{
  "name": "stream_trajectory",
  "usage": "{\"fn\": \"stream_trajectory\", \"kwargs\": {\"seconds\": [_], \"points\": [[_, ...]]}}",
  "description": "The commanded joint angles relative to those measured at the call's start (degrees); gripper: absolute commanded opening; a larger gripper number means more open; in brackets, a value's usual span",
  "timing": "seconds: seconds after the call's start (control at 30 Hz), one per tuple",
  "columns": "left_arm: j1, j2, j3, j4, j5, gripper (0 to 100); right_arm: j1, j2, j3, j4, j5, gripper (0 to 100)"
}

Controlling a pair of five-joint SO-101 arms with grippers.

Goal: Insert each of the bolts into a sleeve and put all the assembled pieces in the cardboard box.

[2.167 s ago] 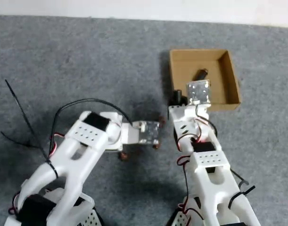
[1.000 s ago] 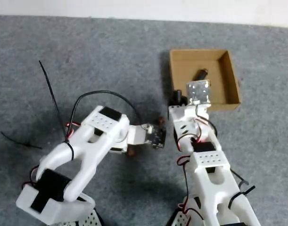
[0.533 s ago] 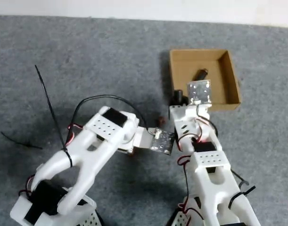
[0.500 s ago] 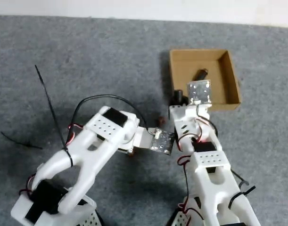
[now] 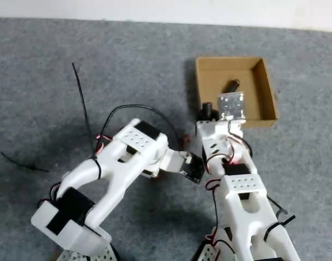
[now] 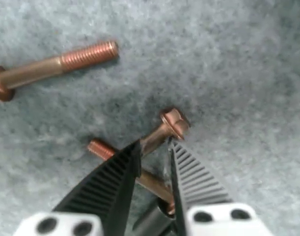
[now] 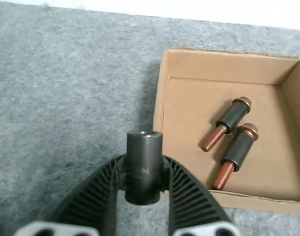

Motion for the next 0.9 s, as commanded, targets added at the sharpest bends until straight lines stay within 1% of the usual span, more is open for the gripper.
{"fn": "stream_trajectory", "kwargs": {"seconds": [0.0, 0.17, 0.27, 0.33, 0.4, 0.63, 0.73, 0.87], "points": [[-1.5, 3.1, -2.7, 0.3, -2.3, 11, 0.2, -1.0, -0.7, -1.2, -0.2, 0.5], [-2.6, 3.7, -2.8, 0.3, -2.3, 11, 0.2, -1.0, -0.7, -1.2, -0.2, 0.5], [-4.7, 4.2, -3.6, 0.3, -2.3, 11, 0.2, -1.1, -0.7, -1.2, -0.2, 0.5], [-5.7, 4.3, -3.1, 0.3, -4.8, 11, 0.1, -1.1, -0.7, -1.2, -0.2, 0.5], [-5.8, 4.4, -3.0, 1.4, -6.9, 11, 0.0, -1.1, -0.7, -1.2, -0.2, 0.5], [-5.5, 4.4, -3.0, 1.9, -7.6, 11, 0.0, -1.1, -0.7, -1.1, -0.2, 0.5], [-5.5, 4.4, -2.9, 2.3, -10.1, 11, 0.0, -1.1, -0.7, -1.1, -0.2, 0.5], [-5.1, 4.4, -2.9, 2.0, -9.5, 10, 0.0, -1.0, -0.7, -1.1, -0.2, 0.5]]}}
